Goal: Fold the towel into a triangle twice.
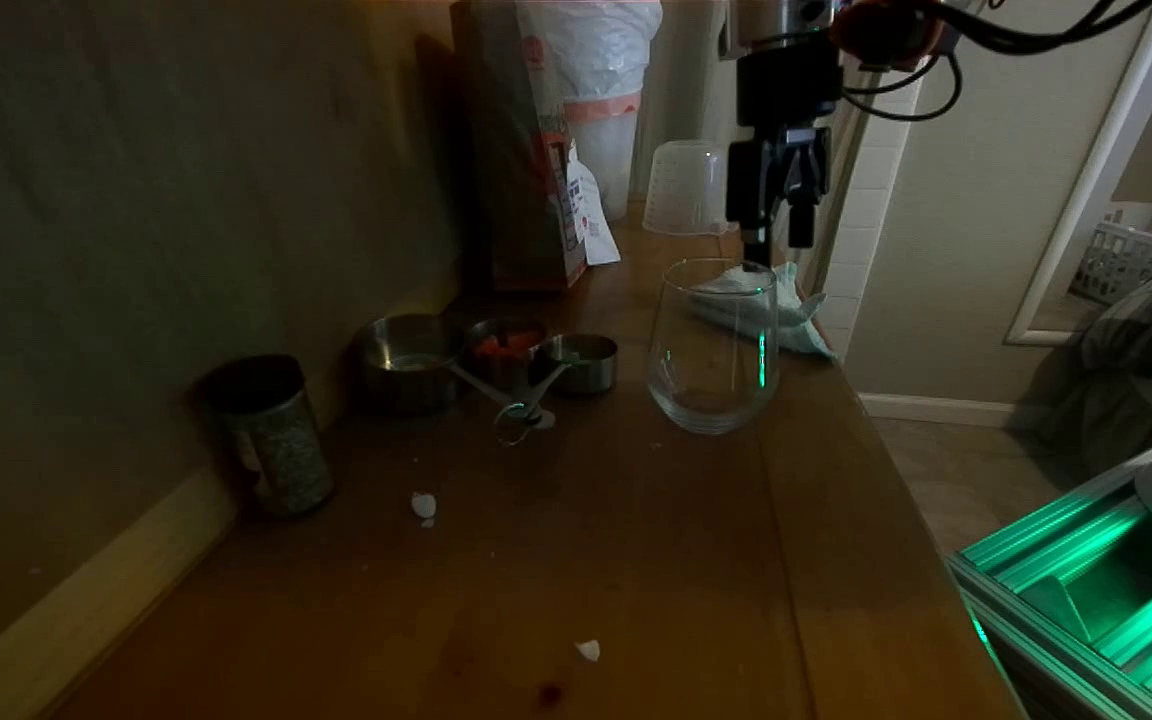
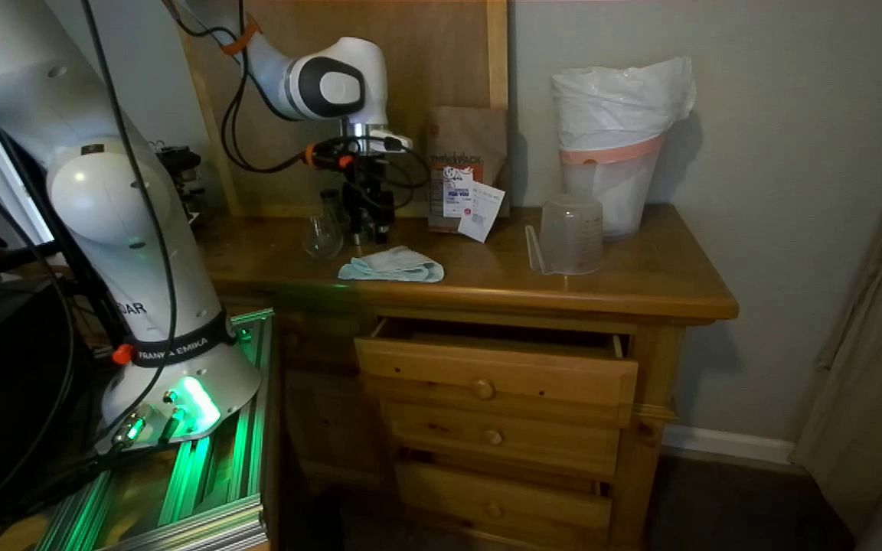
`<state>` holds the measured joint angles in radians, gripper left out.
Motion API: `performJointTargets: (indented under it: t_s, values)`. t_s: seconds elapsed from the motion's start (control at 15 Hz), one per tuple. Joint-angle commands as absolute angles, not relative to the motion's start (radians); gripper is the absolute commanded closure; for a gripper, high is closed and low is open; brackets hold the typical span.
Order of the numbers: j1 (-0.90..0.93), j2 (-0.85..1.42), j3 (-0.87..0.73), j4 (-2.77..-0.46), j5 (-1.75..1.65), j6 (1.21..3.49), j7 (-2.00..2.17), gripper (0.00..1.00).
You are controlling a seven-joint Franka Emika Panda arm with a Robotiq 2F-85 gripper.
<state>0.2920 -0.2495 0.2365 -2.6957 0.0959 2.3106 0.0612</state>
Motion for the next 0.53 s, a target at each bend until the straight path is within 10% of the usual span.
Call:
performJointTargets:
  t_s: [0.0,0.47]
  values:
    - [0.280,-0.324,0.189,-2.666,0.143,2.252,-0.023,0.00]
    - [0.243,-0.406,0.120,-2.558,0.112,2.112,-0.095,0.00]
